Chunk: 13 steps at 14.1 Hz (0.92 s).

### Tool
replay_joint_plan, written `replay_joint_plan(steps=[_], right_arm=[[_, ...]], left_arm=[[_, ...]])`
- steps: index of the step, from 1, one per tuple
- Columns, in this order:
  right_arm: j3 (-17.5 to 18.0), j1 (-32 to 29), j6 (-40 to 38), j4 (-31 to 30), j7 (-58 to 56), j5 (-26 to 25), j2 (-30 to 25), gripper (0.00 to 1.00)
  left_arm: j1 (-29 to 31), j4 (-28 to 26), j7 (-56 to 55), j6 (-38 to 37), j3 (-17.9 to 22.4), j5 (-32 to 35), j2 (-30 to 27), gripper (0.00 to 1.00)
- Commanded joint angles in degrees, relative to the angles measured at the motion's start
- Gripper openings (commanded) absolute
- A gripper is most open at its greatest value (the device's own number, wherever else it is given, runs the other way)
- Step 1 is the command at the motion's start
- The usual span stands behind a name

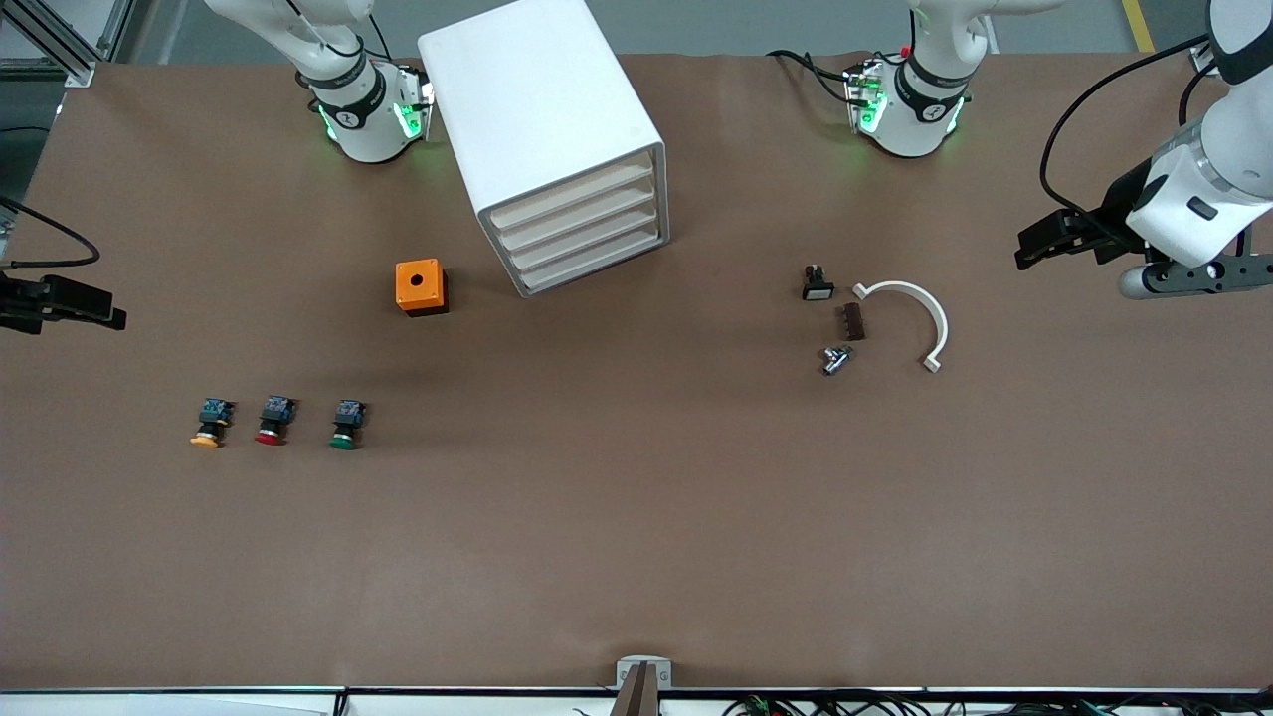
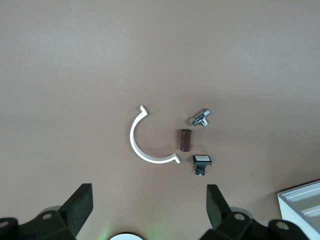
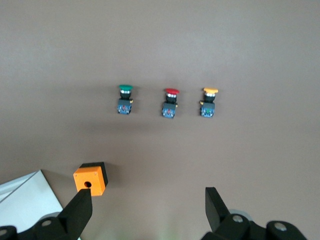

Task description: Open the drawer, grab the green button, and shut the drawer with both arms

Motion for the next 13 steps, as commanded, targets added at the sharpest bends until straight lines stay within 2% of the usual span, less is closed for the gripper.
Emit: replay_joint_plan(steps=[1,4,8,13], right_arm=[[0.08,-0.44,-2.49,0.49,-0.35,-0.36,-1.79,1.00],[0.17,-0.97,-2.93,-0.65,0.00,-0.45,-3.47,1.00],[0.34,-2.20,-3.89,-0.65,0.00,0.43,-5.75,1.00],[0.34,-2.12,-7.23,-1.00,0.00,0.34,-8.65,1.00]], left_arm=[[-2.55,-2.73,1.58,1.29,3.44,0.29,-2.35,1.00],[-2.20,-2.12,1.67,2.35,3.28,0.73,-2.35,1.00],[-1.94,4.02,1.84,2.88,3.27,0.90,-1.65,1.00],[-1.76,7.11,2.10,2.53,3.45,3.89,-1.56,1.00]])
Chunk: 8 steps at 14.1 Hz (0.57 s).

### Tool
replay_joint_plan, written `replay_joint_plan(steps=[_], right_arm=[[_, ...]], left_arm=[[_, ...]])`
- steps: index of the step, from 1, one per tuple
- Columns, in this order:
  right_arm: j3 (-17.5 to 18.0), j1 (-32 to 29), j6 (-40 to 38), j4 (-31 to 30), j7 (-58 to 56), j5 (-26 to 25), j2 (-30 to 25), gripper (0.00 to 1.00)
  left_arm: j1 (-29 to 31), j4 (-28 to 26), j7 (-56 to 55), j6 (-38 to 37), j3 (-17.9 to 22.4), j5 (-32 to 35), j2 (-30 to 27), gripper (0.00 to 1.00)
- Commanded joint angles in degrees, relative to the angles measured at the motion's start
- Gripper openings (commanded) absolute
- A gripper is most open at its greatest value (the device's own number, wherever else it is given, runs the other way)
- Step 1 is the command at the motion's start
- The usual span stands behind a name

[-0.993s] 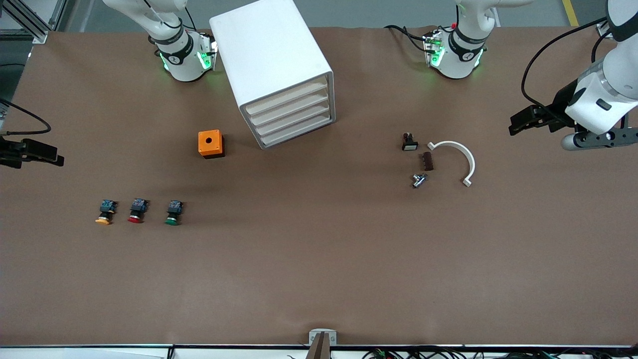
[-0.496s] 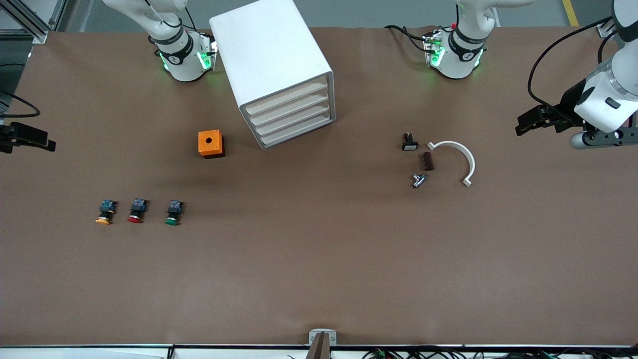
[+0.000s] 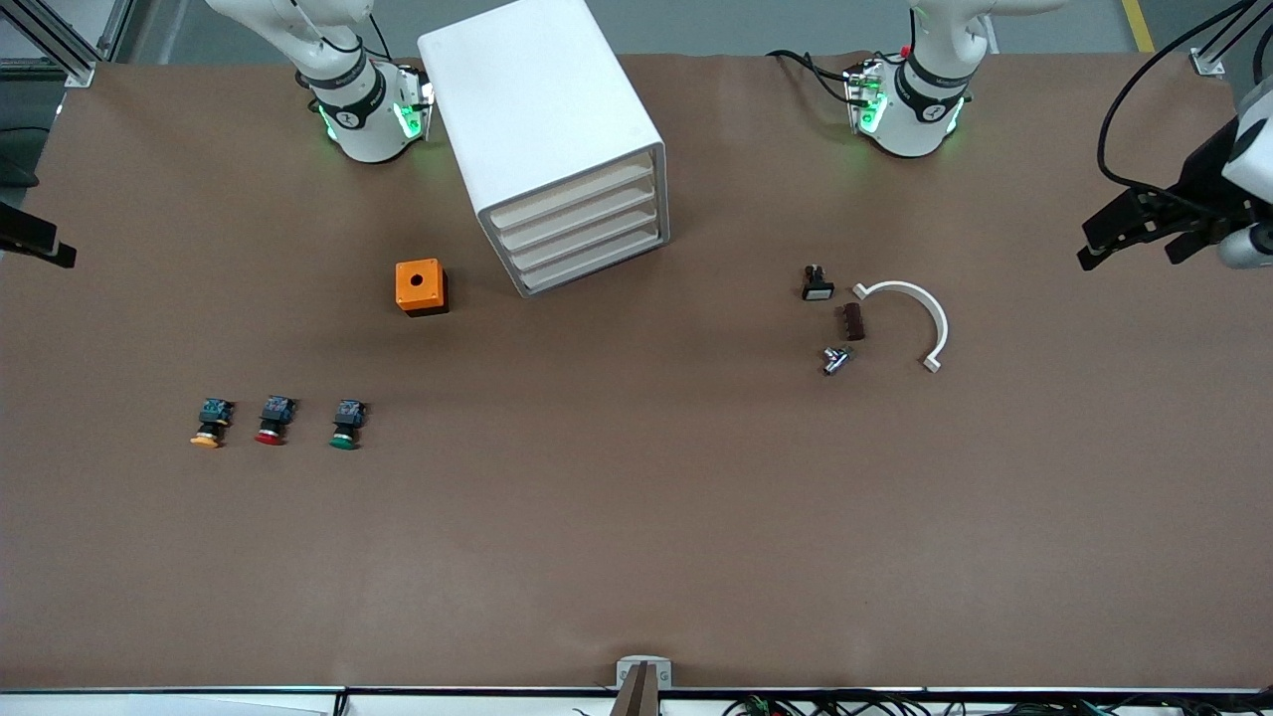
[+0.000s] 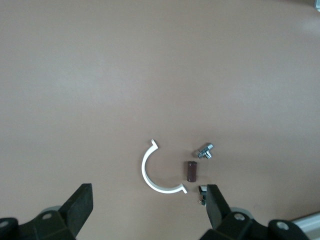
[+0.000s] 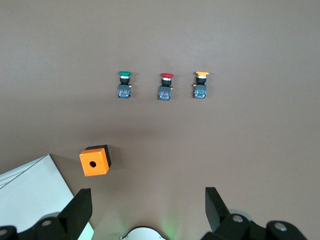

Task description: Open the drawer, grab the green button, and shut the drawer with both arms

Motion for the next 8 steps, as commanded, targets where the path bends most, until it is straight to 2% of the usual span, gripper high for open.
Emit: replay_joint_plan(steps=[1,5,7,8], right_arm=[[0.89,-0.19,-0.86,-2.48,-0.02,0.34,-2.96,1.00],[0.28,4.10,4.66,-9.76,0.15,0.26,-7.71,1.00],[-1.04,5.95,9.14,-16.00,0.16,0.26,-12.10,1.00],[-2.26,6.66,10.21,-17.25,0.24,0.17,-12.99,1.00]], left_arm=[[-0.39,1.07,1.06,-1.29,0.36,0.70,-0.16,1.00],[-0.39,1.51,1.32,-3.58,0.35,1.05,0.28,1.00],[-0.65,1.51,0.88,-3.58,0.27,1.05,0.46,1.00],[-0.65,1.51,0.71,-3.58,0.27,1.05,0.46,1.00]])
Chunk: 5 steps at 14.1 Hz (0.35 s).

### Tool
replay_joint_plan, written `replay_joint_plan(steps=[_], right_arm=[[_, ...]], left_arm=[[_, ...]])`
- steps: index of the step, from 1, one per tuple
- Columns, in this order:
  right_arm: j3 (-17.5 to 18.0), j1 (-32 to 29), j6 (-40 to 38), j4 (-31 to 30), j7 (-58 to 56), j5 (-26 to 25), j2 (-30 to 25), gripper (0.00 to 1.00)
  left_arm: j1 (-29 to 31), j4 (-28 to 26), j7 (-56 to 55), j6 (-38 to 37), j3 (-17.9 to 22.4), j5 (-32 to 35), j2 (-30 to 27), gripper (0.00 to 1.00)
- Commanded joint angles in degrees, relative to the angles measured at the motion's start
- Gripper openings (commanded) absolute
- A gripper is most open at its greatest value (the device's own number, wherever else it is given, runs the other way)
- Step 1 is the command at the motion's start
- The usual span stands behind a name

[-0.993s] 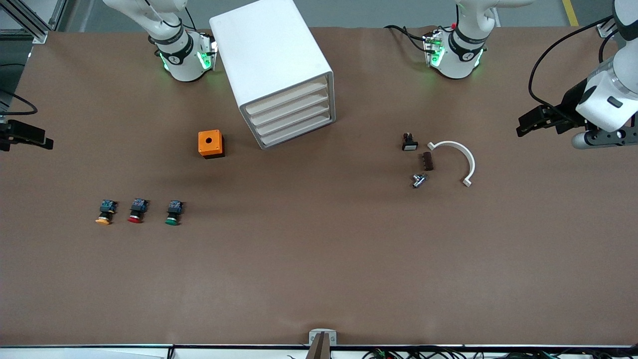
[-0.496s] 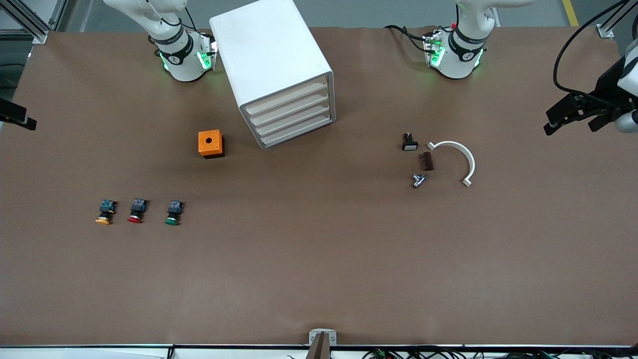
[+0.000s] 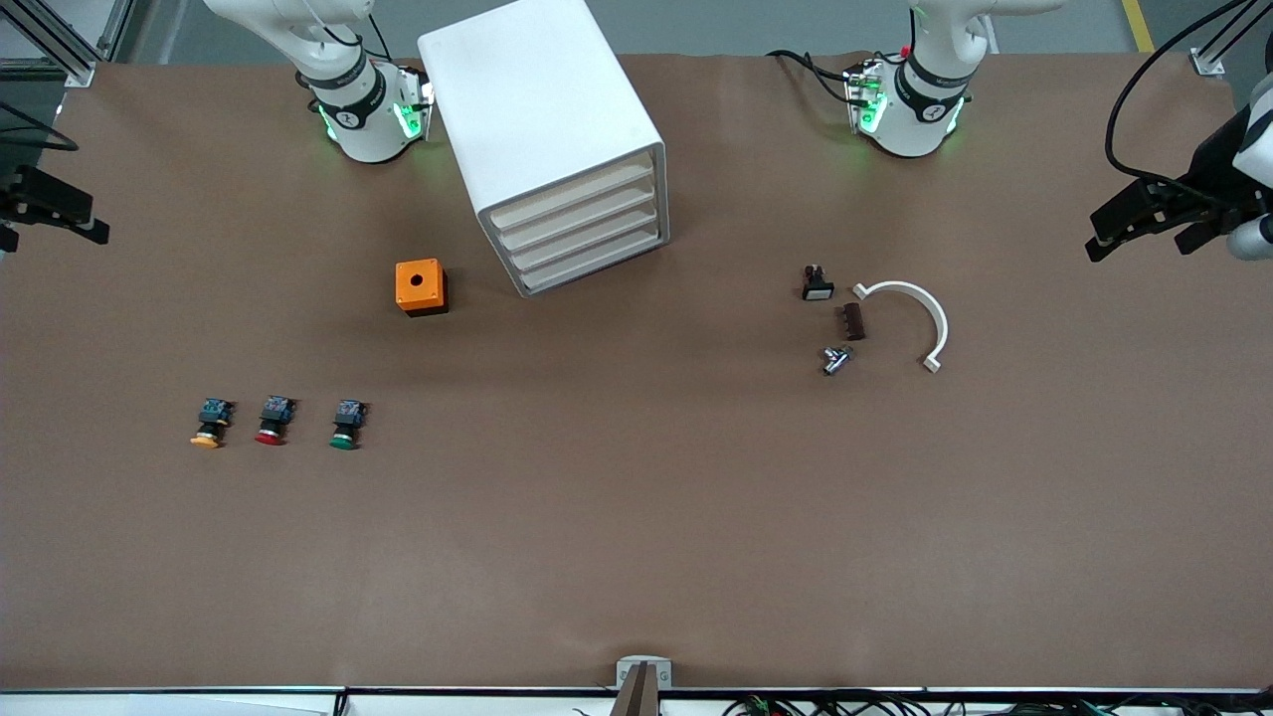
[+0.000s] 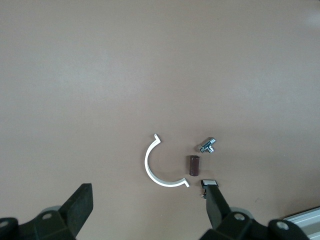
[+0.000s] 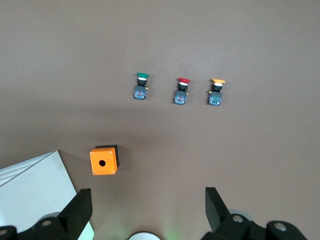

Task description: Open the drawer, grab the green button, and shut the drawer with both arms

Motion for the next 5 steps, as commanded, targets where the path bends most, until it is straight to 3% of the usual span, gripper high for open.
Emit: replay_joint_plan(steps=[1,5], right_arm=[[-3.42,2.88,3.65,-7.16,0.16,0.10,-5.71,1.00],[-5.71,4.90,3.57,-7.25,0.33,0.02,-6.24,1.00]], left_arm=[[-0.58,0.90,1.03,-1.02,0.17,1.02,0.29,1.00],[-0.49,0.99,0.51,-1.02,0.17,0.93,0.73,1.00]])
